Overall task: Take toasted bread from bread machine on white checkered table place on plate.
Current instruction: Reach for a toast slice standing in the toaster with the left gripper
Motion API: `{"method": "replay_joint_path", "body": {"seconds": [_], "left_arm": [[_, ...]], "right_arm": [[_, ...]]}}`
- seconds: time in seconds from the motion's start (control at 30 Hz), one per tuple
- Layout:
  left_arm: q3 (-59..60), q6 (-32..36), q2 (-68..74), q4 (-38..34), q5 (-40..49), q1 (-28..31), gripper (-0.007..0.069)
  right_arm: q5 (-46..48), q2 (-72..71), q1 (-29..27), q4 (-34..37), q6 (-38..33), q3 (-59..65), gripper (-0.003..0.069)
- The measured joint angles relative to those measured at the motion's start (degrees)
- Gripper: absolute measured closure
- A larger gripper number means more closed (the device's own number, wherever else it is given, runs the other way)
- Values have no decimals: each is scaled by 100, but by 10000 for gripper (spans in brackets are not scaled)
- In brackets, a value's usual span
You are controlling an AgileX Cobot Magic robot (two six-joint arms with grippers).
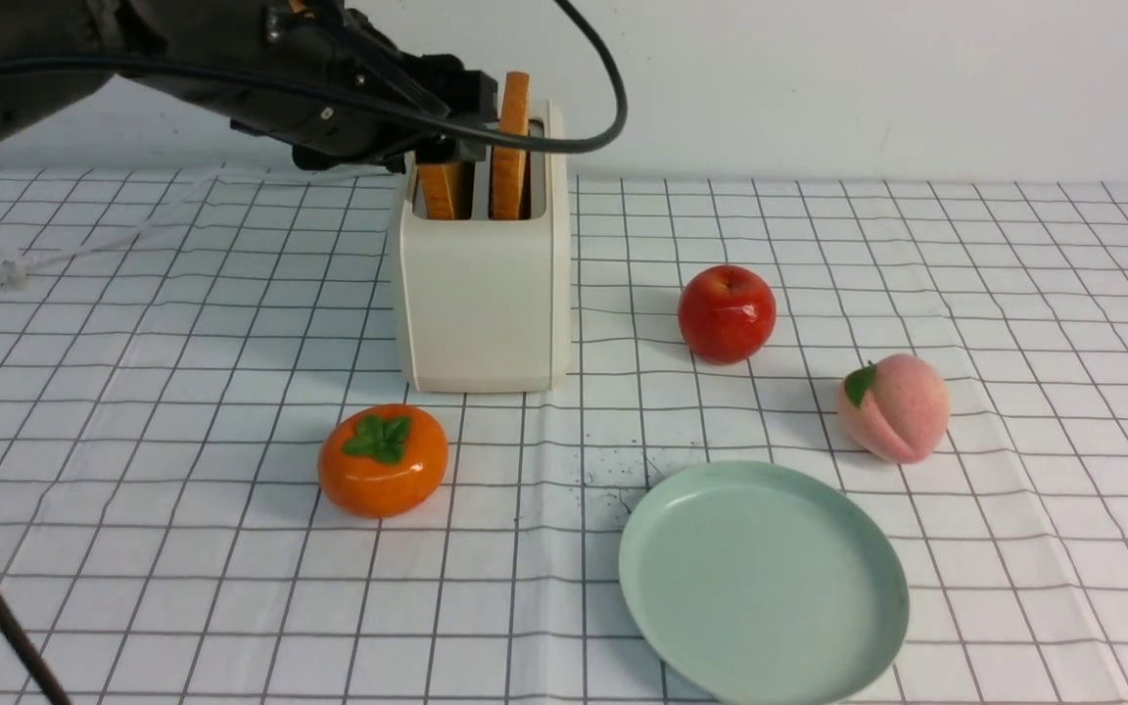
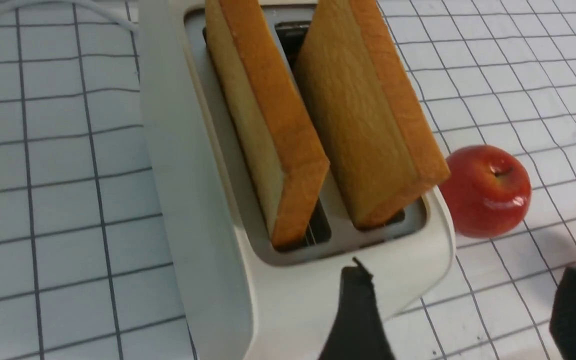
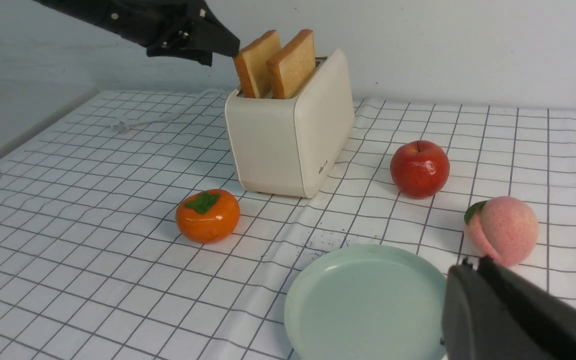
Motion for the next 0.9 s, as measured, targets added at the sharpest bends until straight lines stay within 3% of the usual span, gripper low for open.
{"method": "replay_joint_path", "body": {"seconds": [0.4,0.73,0.9], "left_arm": [[-386,-18,728,639,-942,0,220],[-386,-18,552,751,-1061,0,224],[-405,-18,503,845,-1193,0,186]], "right_arm": [[113,0,0,267,0,0,646],[119,0,0,333,0,0,645],[120,0,0,333,0,0,645]]}}
